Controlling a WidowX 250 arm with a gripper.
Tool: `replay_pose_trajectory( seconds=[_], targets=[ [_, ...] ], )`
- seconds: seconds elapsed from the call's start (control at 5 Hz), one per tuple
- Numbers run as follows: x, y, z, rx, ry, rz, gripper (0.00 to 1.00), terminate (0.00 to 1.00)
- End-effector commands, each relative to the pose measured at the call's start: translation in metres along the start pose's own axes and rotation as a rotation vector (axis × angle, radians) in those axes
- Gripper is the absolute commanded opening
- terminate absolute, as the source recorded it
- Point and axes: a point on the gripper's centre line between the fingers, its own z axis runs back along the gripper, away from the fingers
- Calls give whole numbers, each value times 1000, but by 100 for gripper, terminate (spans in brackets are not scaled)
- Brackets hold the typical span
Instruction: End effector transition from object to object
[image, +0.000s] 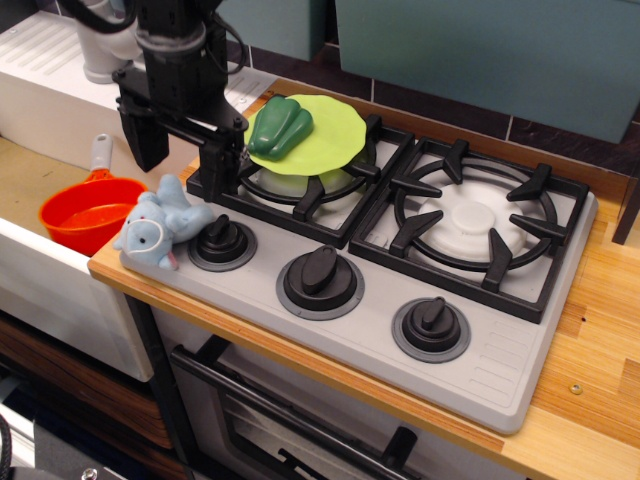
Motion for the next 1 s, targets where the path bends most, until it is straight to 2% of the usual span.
replay_pose_trajectory(
  seconds=[0.0, 0.4, 0.6, 0.8],
  targets=[
    [3, 10, -19, 5, -62, -1, 100, 0],
    [-4, 9, -37, 13, -70, 31, 100, 0],
    [-4, 9, -37, 13, -70, 31, 100, 0],
    [-4, 9, -37, 13, -70, 31, 100, 100]
  ],
)
